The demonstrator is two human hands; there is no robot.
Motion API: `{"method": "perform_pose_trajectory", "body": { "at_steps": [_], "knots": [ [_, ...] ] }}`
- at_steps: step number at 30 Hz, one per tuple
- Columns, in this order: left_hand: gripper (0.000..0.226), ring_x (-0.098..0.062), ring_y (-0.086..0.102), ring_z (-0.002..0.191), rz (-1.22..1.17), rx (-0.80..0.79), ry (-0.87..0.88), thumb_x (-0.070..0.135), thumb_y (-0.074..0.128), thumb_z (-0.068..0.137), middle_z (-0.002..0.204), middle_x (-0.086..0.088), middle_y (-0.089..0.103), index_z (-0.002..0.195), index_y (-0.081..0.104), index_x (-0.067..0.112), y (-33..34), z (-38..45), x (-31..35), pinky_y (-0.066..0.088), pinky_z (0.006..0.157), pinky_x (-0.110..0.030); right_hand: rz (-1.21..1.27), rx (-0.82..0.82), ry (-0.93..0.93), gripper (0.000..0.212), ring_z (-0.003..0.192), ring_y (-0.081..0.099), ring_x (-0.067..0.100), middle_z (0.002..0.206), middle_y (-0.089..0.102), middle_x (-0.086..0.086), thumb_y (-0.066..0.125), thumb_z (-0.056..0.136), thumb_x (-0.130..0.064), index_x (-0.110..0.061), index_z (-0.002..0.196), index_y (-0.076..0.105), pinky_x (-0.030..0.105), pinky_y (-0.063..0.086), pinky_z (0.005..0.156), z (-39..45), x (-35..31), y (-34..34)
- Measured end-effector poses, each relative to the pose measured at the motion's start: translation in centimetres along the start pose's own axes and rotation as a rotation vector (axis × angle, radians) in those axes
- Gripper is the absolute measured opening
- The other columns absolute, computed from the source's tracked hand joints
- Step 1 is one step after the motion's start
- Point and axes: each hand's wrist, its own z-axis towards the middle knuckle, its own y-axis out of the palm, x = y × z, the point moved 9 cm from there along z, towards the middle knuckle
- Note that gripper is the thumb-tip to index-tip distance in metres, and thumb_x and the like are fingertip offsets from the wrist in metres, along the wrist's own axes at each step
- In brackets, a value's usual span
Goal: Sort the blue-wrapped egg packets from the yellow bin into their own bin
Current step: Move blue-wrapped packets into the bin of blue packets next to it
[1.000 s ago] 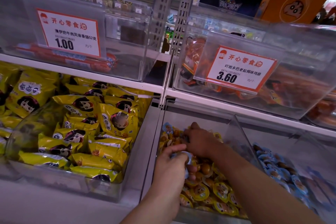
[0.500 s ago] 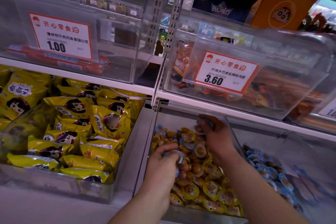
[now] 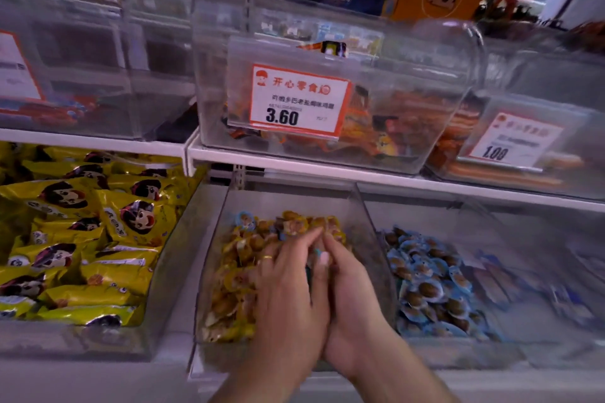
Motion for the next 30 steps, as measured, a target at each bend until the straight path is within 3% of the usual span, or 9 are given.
{"method": "perform_pose_trajectory", "body": {
  "at_steps": [3, 6, 11, 14, 16, 21, 23, 26, 30],
  "knots": [
    [0.059, -0.004, 0.021, 0.141, 0.034, -0.142, 0.032, 0.059, 0.017, 0.093, 0.149, 0.016, 0.035, 0.149, 0.028, 0.044, 1.8, -1.0, 0.6, 0.019, 0.118, -0.034, -0.06, -0.008, -0.06, 0.046, 0.12, 0.064, 0.033, 0.127, 0.067, 0.017, 0.061, 0.094, -0.047, -0.01, 0.118, 0.072, 0.048, 0.042, 0.112, -0.2, -1.6, -0.5],
    [0.061, 0.008, 0.004, 0.147, -0.202, -0.261, 0.057, 0.071, 0.02, 0.091, 0.159, 0.032, 0.01, 0.148, 0.009, 0.056, 3.3, -1.5, 1.5, 0.008, 0.116, -0.011, -0.148, 0.014, -0.157, 0.03, 0.107, 0.07, 0.03, 0.114, 0.073, 0.016, 0.063, 0.094, -0.032, -0.011, 0.112, 0.075, 0.041, 0.054, 0.096, -0.8, -3.9, -2.5],
    [0.056, 0.0, 0.021, 0.147, -0.287, -0.135, 0.13, 0.052, 0.033, 0.099, 0.157, 0.024, 0.027, 0.153, 0.029, 0.037, 2.7, -1.2, 2.5, 0.018, 0.114, -0.013, -0.191, -0.003, -0.235, 0.032, 0.081, 0.071, 0.027, 0.097, 0.071, 0.021, 0.069, 0.084, -0.013, -0.001, 0.114, 0.067, 0.029, 0.055, 0.057, -0.6, -9.6, -4.8],
    [0.032, 0.019, 0.036, 0.127, -0.264, -0.118, 0.002, 0.056, 0.042, 0.098, 0.134, 0.045, 0.041, 0.13, 0.046, 0.06, 2.7, 0.3, 0.4, 0.038, 0.102, -0.024, -0.098, 0.193, -0.345, 0.039, 0.089, 0.065, 0.036, 0.1, 0.064, 0.022, 0.068, 0.085, -0.02, 0.0, 0.117, 0.061, 0.035, 0.055, 0.059, 0.6, -15.9, -10.0],
    [0.027, 0.027, 0.042, 0.109, -0.182, -0.135, 0.003, 0.042, 0.049, 0.099, 0.116, 0.053, 0.045, 0.11, 0.053, 0.066, 2.6, 0.7, -0.1, 0.04, 0.087, -0.017, -0.191, 0.367, -0.364, 0.028, 0.081, 0.062, 0.032, 0.09, 0.062, 0.015, 0.061, 0.096, -0.031, -0.006, 0.108, 0.063, 0.034, 0.048, 0.062, 0.9, -18.6, -14.6],
    [0.031, 0.011, 0.058, 0.07, -0.099, -0.142, 0.025, 0.023, 0.054, 0.097, 0.093, 0.038, 0.059, 0.107, 0.062, 0.05, 1.4, 1.1, -1.5, 0.037, 0.057, -0.004, -0.582, 0.782, -0.445, 0.024, 0.059, 0.059, 0.016, 0.062, 0.065, -0.001, 0.057, 0.094, -0.021, -0.003, 0.083, 0.067, 0.027, 0.044, 0.054, -0.9, -20.0, -23.8],
    [0.032, 0.014, 0.055, 0.073, -0.063, -0.094, 0.065, 0.015, 0.056, 0.096, 0.088, 0.035, 0.058, 0.106, 0.065, 0.044, 0.3, 1.7, -1.8, 0.037, 0.061, -0.001, -0.628, 0.803, -0.546, 0.021, 0.063, 0.055, 0.019, 0.063, 0.061, 0.003, 0.055, 0.087, -0.017, -0.003, 0.074, 0.065, 0.032, 0.041, 0.057, -1.6, -20.1, -23.7],
    [0.03, 0.011, 0.054, 0.105, 0.01, -0.017, 0.14, 0.012, 0.053, 0.095, 0.109, 0.027, 0.059, 0.105, 0.067, 0.036, -1.5, 2.3, -1.6, 0.038, 0.087, -0.005, -0.83, 0.757, -0.79, 0.028, 0.088, 0.069, 0.016, 0.089, 0.075, -0.003, 0.051, 0.085, -0.017, -0.016, 0.1, 0.074, 0.034, 0.055, 0.076, -3.2, -20.6, -18.3],
    [0.031, -0.009, 0.059, 0.105, 0.141, 0.079, 0.223, 0.017, 0.048, 0.086, 0.111, 0.017, 0.06, 0.106, 0.069, 0.028, -4.3, 2.6, -1.6, 0.047, 0.093, -0.034, -1.085, 0.414, -1.008, 0.028, 0.072, 0.069, 0.004, 0.083, 0.075, -0.014, 0.047, 0.084, -0.018, -0.03, 0.092, 0.071, 0.019, 0.053, 0.06, -3.6, -17.4, -7.3]
  ]
}}
